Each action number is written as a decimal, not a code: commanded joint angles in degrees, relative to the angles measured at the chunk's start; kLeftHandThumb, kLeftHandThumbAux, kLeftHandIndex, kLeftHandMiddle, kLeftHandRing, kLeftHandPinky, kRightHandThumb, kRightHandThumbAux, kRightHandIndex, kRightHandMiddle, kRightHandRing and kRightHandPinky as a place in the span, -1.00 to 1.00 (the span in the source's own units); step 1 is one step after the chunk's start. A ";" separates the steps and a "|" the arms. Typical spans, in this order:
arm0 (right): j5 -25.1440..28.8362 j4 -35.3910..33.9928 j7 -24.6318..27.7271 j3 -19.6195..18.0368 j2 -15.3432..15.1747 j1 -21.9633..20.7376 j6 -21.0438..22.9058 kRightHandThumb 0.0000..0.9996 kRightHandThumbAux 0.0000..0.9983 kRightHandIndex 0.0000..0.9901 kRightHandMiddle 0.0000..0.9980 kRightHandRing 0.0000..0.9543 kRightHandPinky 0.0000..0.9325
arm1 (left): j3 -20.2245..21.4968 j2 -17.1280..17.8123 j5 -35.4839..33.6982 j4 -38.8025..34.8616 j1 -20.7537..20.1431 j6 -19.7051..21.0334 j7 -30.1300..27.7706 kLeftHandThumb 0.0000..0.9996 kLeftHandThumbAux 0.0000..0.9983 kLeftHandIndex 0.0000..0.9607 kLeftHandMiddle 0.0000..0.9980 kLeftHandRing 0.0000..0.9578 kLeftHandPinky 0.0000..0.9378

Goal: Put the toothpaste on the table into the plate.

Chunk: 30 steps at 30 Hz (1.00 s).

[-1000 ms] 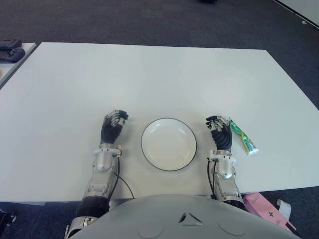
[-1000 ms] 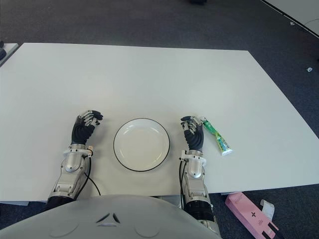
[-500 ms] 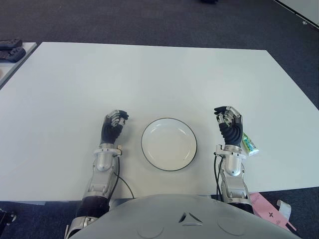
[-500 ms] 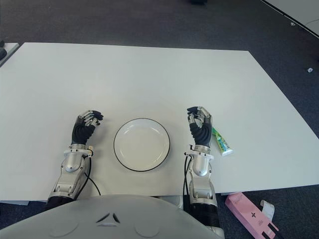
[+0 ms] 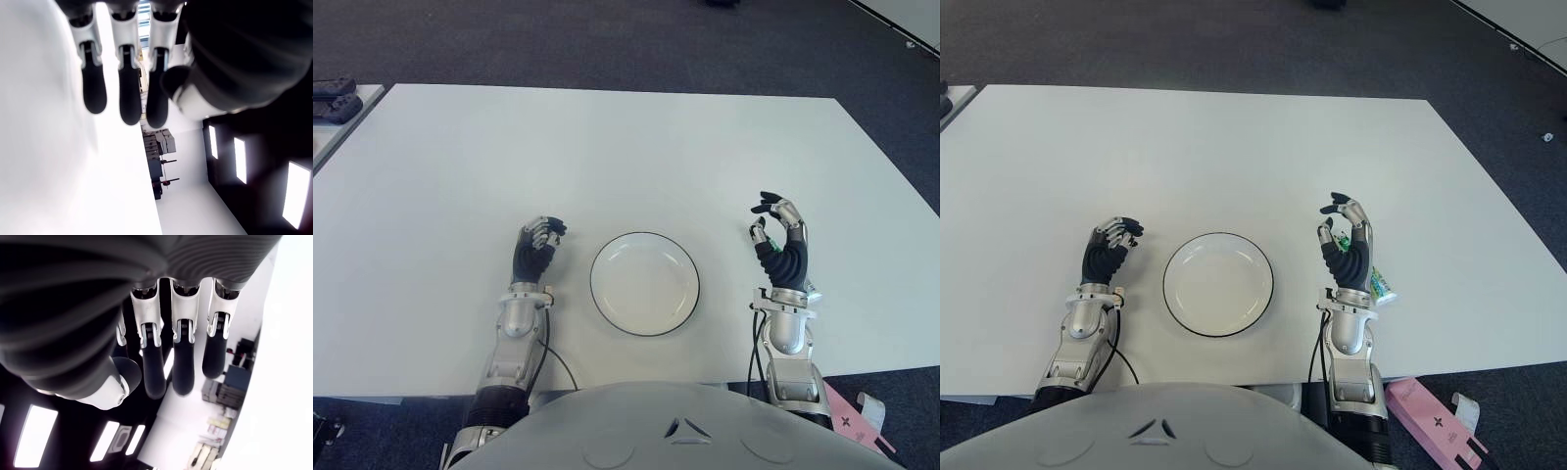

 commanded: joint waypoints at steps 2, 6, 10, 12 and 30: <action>-3.52 2.74 -2.38 -1.81 -3.24 -1.27 0.08 0.04 0.27 -0.78 -0.87 -0.88 -0.91 | -0.54 -0.21 0.03 -0.05 0.08 0.58 -0.42 0.41 0.45 -0.12 -0.09 -0.06 -0.02; -4.91 7.79 -5.59 -2.74 -5.61 -2.70 -1.63 0.04 0.12 -0.94 -0.97 -0.97 -0.98 | -0.56 -0.25 0.06 -0.18 0.14 0.75 -0.42 0.42 0.45 -0.12 -0.08 -0.07 -0.05; -5.71 8.11 -6.95 -2.53 -5.93 -2.66 -1.09 0.10 -0.07 -0.99 -1.00 -1.00 -1.00 | -0.63 -0.25 0.35 -0.44 0.23 1.11 -0.25 0.42 0.45 -0.11 -0.08 -0.08 -0.05; -6.08 7.97 -7.26 -2.36 -6.10 -2.57 -0.28 0.11 -0.13 -1.00 -1.00 -1.00 -1.00 | -0.65 -0.25 0.36 -0.60 0.29 1.38 -0.31 0.42 0.45 -0.12 -0.08 -0.08 -0.05; -9.38 0.59 5.23 -1.03 -10.13 0.43 15.75 0.13 -0.69 -1.00 -1.00 -1.00 -1.00 | -1.09 0.10 1.21 -1.58 0.84 1.96 0.10 0.42 0.45 -0.12 -0.09 -0.10 -0.07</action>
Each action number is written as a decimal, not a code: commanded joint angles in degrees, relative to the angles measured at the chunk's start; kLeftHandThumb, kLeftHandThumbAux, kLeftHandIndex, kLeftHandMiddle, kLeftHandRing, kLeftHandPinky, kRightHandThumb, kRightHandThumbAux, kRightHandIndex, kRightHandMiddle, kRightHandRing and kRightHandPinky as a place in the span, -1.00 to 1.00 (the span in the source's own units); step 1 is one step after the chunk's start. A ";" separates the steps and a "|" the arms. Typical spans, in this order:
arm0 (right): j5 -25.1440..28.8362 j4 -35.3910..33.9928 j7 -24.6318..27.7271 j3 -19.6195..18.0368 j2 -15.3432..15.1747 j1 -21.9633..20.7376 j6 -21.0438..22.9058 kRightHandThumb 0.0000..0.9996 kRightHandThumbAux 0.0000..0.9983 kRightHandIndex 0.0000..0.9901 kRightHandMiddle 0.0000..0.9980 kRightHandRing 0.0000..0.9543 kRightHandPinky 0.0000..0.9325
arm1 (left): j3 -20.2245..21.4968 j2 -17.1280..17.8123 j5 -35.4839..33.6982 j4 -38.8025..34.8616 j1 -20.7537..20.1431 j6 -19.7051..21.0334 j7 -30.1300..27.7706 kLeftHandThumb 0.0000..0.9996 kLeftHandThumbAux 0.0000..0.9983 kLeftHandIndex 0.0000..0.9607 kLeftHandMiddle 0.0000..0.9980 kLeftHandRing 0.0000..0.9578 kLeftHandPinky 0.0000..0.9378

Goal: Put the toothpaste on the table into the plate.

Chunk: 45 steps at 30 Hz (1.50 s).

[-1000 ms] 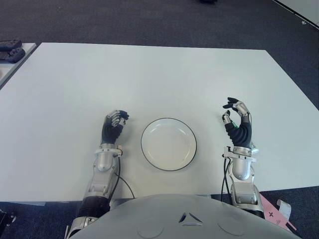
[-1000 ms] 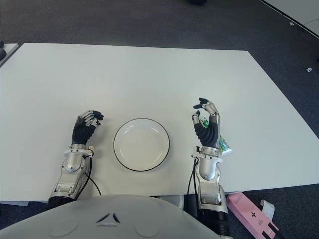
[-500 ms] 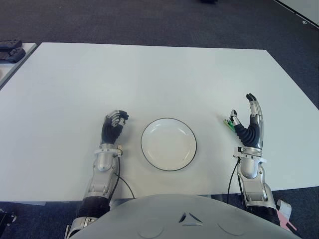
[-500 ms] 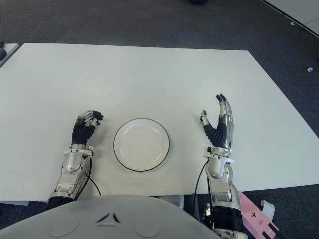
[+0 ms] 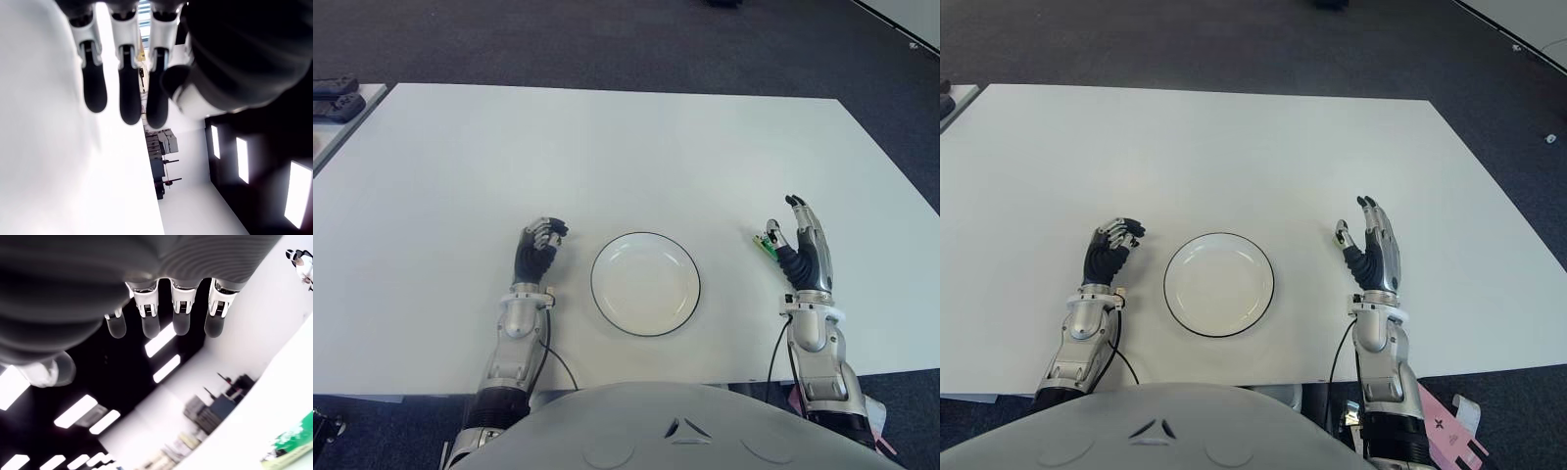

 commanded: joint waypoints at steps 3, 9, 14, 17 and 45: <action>-2.01 -2.20 3.95 0.99 -1.56 0.63 5.68 0.13 -0.74 -1.00 -1.00 -1.00 -1.00 | -0.34 0.17 0.93 -0.93 0.61 1.14 0.29 0.43 0.45 -0.11 -0.09 -0.10 -0.08; -2.28 -2.07 5.11 1.29 -2.60 0.41 7.30 0.12 -0.78 -1.00 -1.00 -1.00 -1.00 | -0.44 0.17 1.17 -1.39 0.90 1.44 0.42 0.43 0.45 -0.11 -0.09 -0.11 -0.08; -3.01 -1.49 6.20 2.01 -3.84 0.09 8.77 0.11 -0.80 -1.00 -1.00 -1.00 -1.00 | -0.53 0.17 1.25 -1.91 1.23 1.76 0.42 0.43 0.45 -0.12 -0.09 -0.11 -0.09; -3.26 0.67 6.36 2.64 -4.74 -0.75 9.24 0.10 -0.81 -1.00 -1.00 -1.00 -1.00 | -0.54 0.18 1.22 -2.04 1.33 1.87 0.39 0.42 0.45 -0.12 -0.09 -0.10 -0.08; -6.80 23.62 4.04 10.40 -10.14 -8.22 13.19 -0.04 -0.78 -1.00 -1.00 -1.00 -1.00 | -0.95 0.19 1.55 -2.97 2.17 0.70 0.46 0.42 0.45 -0.12 -0.05 -0.03 0.03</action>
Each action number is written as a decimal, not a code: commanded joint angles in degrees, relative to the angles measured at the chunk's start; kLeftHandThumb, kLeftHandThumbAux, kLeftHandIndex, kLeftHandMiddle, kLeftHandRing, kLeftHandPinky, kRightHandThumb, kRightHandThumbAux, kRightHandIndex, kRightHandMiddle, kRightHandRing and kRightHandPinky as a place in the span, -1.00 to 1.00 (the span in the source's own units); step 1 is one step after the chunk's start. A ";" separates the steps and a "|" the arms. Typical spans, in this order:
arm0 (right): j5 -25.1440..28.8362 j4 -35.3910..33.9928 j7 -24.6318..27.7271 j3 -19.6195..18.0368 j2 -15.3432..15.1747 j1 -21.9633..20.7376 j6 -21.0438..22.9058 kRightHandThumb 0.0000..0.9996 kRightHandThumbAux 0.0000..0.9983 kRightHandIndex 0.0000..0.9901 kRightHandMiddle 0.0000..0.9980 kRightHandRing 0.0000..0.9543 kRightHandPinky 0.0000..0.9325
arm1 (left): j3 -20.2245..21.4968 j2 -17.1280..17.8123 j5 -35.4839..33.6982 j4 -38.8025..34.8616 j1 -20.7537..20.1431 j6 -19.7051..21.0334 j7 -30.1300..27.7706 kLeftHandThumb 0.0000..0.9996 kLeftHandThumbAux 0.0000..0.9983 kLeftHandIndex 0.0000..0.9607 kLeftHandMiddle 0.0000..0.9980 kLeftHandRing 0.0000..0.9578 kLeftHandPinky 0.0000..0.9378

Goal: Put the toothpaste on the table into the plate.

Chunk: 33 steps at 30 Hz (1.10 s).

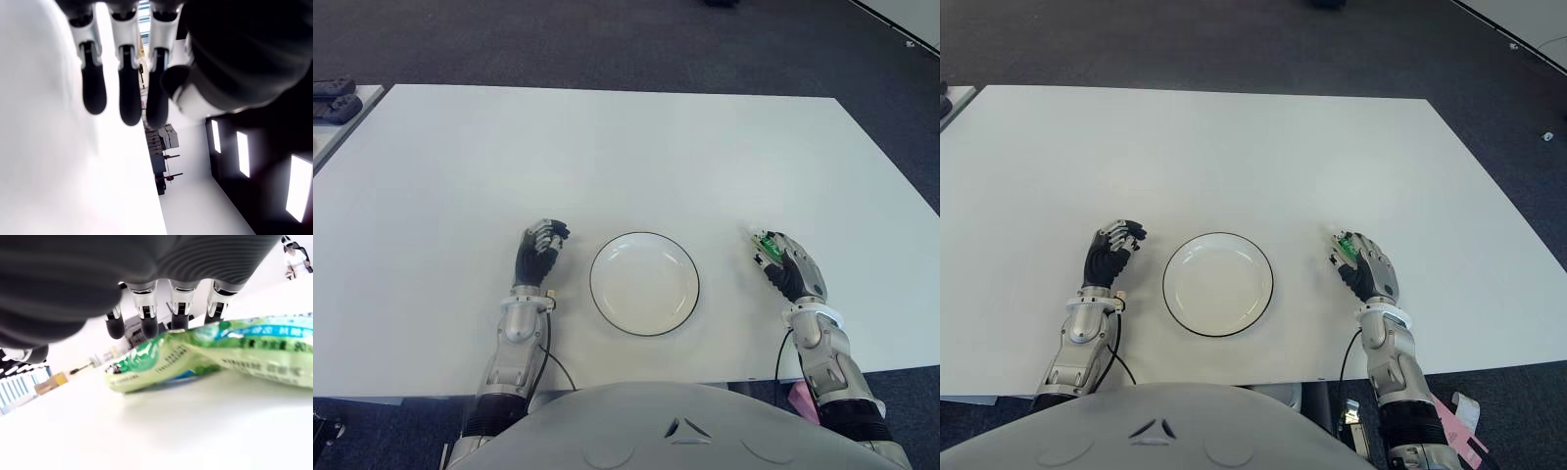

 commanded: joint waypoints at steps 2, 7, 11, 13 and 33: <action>0.43 9.12 -0.95 2.01 -0.61 -3.65 0.54 -0.04 -0.77 -1.00 -1.00 -1.00 -1.00 | -0.12 0.07 0.52 0.14 0.30 -0.68 0.39 0.42 0.45 -0.12 -0.05 -0.02 0.04; 1.40 14.90 -2.26 3.21 -0.71 -5.78 0.10 -0.04 -0.73 -1.00 -1.00 -1.00 -1.00 | -0.16 0.07 0.63 -0.42 0.60 -0.19 0.31 0.41 0.45 -0.12 -0.05 -0.03 0.00; 2.09 19.87 -3.59 3.94 -0.51 -7.58 -0.09 -0.05 -0.72 -1.00 -1.00 -1.00 -1.00 | -0.16 -0.04 0.76 -0.99 0.91 0.36 0.47 0.41 0.45 -0.12 -0.04 -0.03 0.00; 2.55 22.03 -4.36 4.11 -0.29 -8.24 -0.37 -0.04 -0.70 -1.00 -1.00 -1.00 -1.00 | -0.14 -0.09 0.80 -1.32 1.09 0.67 0.50 0.41 0.45 -0.12 -0.04 -0.02 0.00; 8.89 38.28 -11.33 4.21 0.73 -13.17 -7.23 -0.05 -0.60 -1.00 -1.00 -1.00 -1.00 | 0.40 0.09 0.24 -3.31 2.49 0.69 0.01 0.41 0.45 -0.12 -0.05 -0.03 0.00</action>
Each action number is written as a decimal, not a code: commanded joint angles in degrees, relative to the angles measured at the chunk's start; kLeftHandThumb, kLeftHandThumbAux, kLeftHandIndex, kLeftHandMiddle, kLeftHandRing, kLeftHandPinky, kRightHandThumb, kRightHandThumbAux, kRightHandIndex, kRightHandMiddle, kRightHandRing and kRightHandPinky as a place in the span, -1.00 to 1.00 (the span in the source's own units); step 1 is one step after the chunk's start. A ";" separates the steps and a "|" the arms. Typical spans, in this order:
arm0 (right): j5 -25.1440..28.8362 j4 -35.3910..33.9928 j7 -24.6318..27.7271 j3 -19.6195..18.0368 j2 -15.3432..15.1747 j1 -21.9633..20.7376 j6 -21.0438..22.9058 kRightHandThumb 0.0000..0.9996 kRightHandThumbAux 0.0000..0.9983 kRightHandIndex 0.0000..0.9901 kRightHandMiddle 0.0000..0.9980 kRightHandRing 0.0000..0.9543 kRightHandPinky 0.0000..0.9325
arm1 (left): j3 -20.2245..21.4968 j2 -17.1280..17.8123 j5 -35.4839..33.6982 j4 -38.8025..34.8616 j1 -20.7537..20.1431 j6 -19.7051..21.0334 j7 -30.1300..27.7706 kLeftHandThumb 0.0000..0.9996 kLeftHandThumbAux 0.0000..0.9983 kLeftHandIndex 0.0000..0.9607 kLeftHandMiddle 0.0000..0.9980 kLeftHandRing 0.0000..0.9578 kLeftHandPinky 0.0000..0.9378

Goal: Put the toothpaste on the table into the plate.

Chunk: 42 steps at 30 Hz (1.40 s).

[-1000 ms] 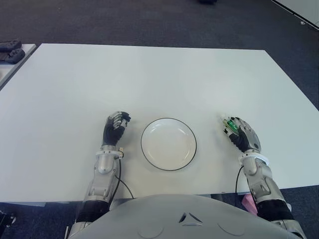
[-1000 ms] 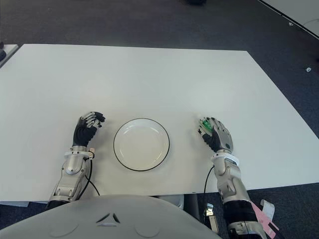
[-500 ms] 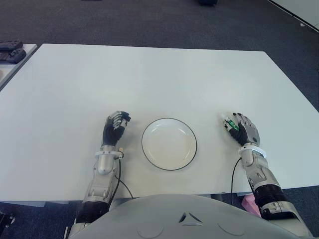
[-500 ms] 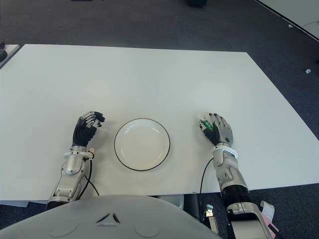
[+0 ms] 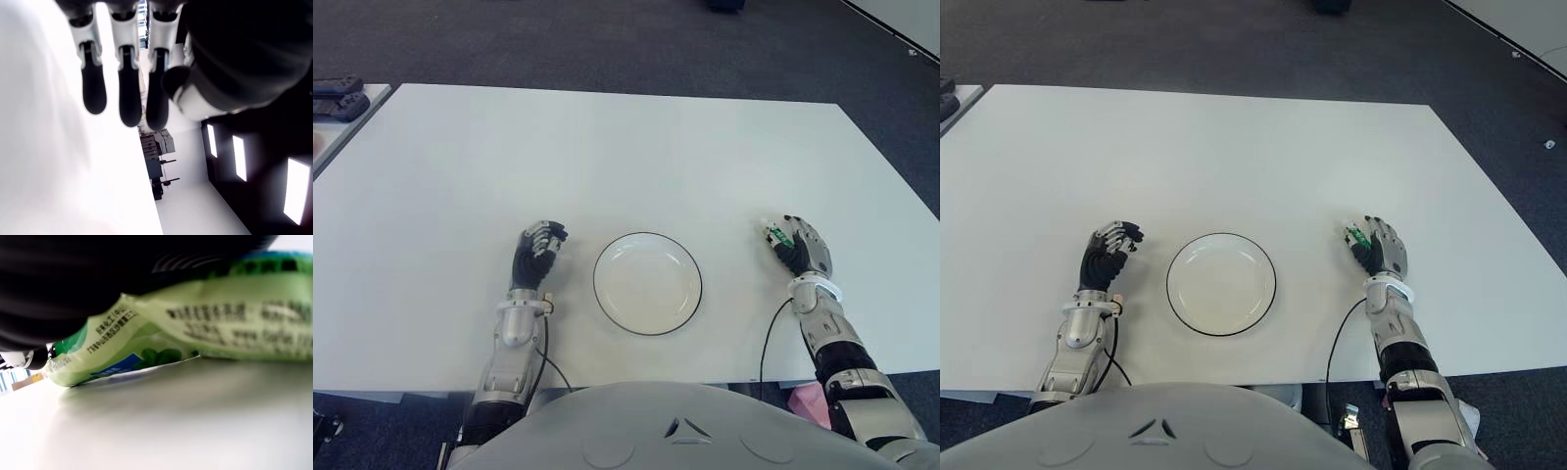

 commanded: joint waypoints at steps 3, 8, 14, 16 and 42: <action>2.51 8.05 -0.75 1.67 2.53 4.37 -1.57 -0.07 -0.56 -1.00 -1.00 -1.00 -1.00 | 0.28 -0.05 -0.37 -0.43 0.24 0.05 0.02 0.41 0.45 -0.12 -0.05 -0.04 0.00; 3.71 10.03 -3.89 1.56 2.45 4.24 -4.54 -0.11 -0.50 -1.00 -1.00 -1.00 -1.00 | 0.42 -0.09 -0.52 -0.60 0.43 -0.12 0.04 0.41 0.45 -0.12 -0.05 -0.03 0.02; 3.31 12.09 -10.58 2.01 2.45 4.33 -7.14 -0.14 -0.35 -1.00 -1.00 -1.00 -0.93 | 0.46 -0.18 -0.92 -1.04 0.63 0.07 -0.09 0.41 0.45 -0.11 -0.05 -0.04 -0.01; 3.22 12.20 -11.65 2.22 2.52 4.30 -6.92 -0.14 -0.32 -1.00 -1.00 -1.00 -0.89 | 0.43 -0.20 -1.05 -1.19 0.70 0.12 -0.14 0.41 0.45 -0.11 -0.05 -0.04 -0.02; 2.39 -9.87 -3.35 3.49 -0.92 12.97 8.98 -0.01 0.03 -0.65 -0.85 -0.86 -0.74 | 0.84 -0.69 -3.04 -1.07 1.04 -0.24 0.20 0.43 0.45 -0.11 -0.06 -0.07 -0.06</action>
